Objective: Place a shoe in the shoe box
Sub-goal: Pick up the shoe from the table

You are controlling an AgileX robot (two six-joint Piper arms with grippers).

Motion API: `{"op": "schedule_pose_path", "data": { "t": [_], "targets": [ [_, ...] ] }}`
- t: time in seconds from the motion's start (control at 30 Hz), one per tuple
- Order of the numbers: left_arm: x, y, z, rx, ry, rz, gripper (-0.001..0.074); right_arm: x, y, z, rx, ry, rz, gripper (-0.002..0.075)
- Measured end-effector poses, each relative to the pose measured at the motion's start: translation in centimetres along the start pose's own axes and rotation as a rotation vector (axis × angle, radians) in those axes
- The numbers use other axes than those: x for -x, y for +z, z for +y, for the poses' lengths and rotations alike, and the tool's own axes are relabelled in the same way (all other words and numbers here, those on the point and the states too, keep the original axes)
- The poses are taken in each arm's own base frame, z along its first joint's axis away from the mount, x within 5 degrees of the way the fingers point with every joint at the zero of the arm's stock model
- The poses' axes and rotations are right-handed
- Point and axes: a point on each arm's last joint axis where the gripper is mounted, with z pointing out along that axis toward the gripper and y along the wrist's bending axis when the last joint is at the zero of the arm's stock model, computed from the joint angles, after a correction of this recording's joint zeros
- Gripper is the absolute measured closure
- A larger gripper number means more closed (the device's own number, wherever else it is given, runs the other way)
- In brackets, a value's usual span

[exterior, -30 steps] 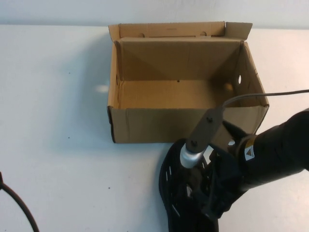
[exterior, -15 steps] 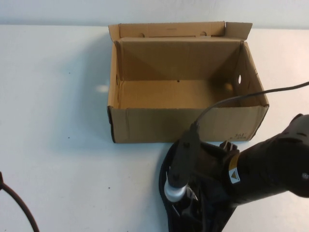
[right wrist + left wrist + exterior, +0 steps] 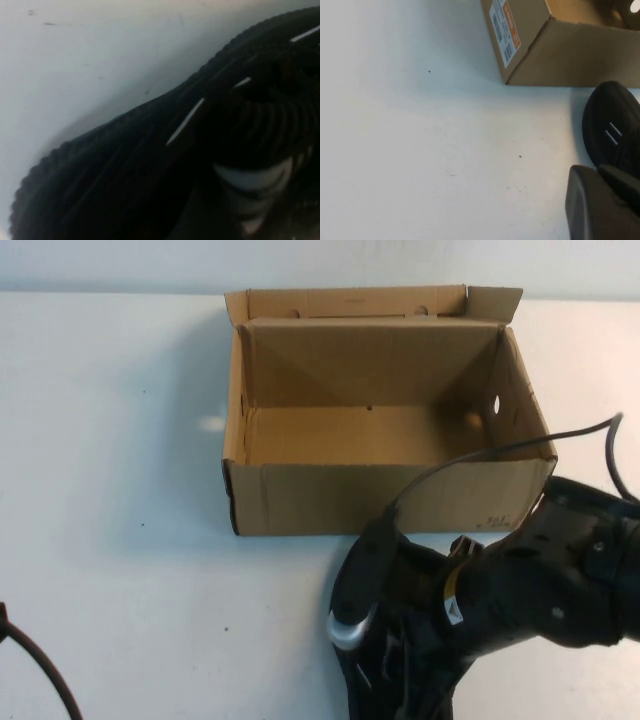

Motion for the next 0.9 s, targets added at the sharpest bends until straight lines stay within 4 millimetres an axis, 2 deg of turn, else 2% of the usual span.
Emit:
{"op": "schedule_pose_path", "data": {
  "t": [0.13,0.3,0.4,0.5,0.57,0.73,0.9],
  "targets": [
    [-0.1,0.0,0.0,-0.003,-0.003,0.003,0.0738,0.1,1.5,-0.3,-0.028,0.004,0.026,0.0309],
    [-0.1,0.0,0.0,-0.006,-0.006,0.007,0.0738,0.3,2.3,-0.6,-0.044,-0.010,0.038,0.0332],
    [-0.1,0.0,-0.1,-0.008,-0.008,0.009,0.0738,0.3,2.8,-0.6,-0.048,-0.021,0.049,0.0419],
    [-0.1,0.0,-0.1,-0.008,-0.007,0.010,0.0738,0.3,2.8,-0.7,-0.053,-0.029,0.054,0.0590],
    [-0.2,0.0,-0.1,-0.008,-0.007,0.014,0.0738,0.4,2.6,-0.8,-0.052,-0.028,0.063,0.0645],
    [-0.3,0.0,-0.1,-0.009,0.041,0.030,0.0738,1.6,1.2,-1.0,-0.024,0.010,0.094,0.0648],
    [-0.4,0.0,-0.1,-0.012,0.115,0.039,0.0738,4.4,-1.7,-1.0,0.071,0.100,0.080,0.0663]
  ]
}}
